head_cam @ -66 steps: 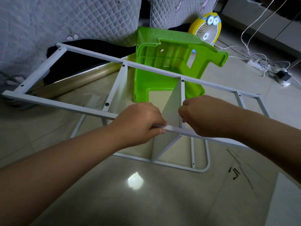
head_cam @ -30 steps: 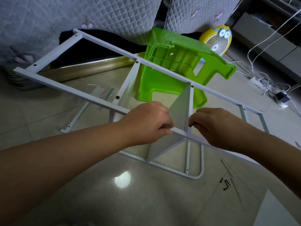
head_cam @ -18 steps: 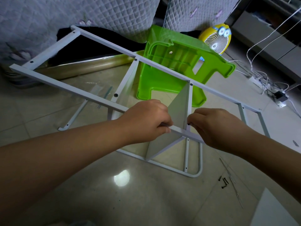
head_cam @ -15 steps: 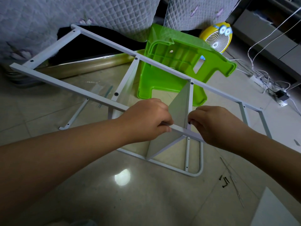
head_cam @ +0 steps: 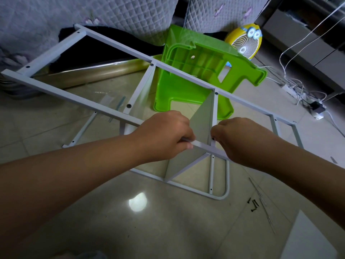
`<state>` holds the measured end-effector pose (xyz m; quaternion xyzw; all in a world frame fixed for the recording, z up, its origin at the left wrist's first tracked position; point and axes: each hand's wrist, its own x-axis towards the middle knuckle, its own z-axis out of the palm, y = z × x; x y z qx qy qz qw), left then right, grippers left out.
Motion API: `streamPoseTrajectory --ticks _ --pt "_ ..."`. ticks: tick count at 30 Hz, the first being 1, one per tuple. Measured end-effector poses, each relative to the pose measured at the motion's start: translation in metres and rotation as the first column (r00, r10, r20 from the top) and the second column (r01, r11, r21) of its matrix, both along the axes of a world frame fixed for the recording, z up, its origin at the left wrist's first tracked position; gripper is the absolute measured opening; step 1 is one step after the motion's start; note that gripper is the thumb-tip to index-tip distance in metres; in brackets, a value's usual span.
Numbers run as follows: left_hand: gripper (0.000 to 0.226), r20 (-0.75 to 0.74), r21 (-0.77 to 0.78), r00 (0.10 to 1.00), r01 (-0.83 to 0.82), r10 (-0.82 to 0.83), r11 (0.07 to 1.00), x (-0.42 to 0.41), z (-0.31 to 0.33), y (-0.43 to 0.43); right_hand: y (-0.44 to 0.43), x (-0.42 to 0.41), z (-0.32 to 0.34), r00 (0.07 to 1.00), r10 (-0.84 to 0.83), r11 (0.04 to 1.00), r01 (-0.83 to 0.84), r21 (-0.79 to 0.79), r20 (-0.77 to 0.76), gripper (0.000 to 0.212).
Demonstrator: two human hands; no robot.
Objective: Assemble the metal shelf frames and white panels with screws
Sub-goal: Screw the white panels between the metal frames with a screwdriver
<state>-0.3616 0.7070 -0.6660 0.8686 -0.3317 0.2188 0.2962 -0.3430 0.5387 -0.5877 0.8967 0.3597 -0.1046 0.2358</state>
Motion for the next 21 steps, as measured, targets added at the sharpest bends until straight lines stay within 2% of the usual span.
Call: streamPoseTrajectory --ticks 4,9,13,21 --pt "0.018 -0.018 -0.027 1.000 0.008 -0.008 1.000 0.001 0.000 0.001 0.006 0.000 0.004 0.999 0.039 0.998 -0.038 -0.053 0.009 0.018" --pt "0.017 -0.004 -0.013 1.000 0.003 -0.003 1.000 0.000 -0.001 0.001 -0.003 0.001 0.002 1.000 -0.002 0.999 0.003 0.037 -0.022 0.012" --pt "0.017 0.003 -0.002 1.000 -0.003 0.003 1.000 0.000 0.000 0.001 -0.007 0.007 -0.001 0.999 0.036 0.994 -0.034 0.107 -0.017 0.024" --pt "0.017 -0.009 -0.001 1.000 -0.012 0.012 1.000 0.000 0.000 0.001 0.003 0.004 -0.008 0.998 0.003 0.996 -0.008 0.092 0.060 0.032"
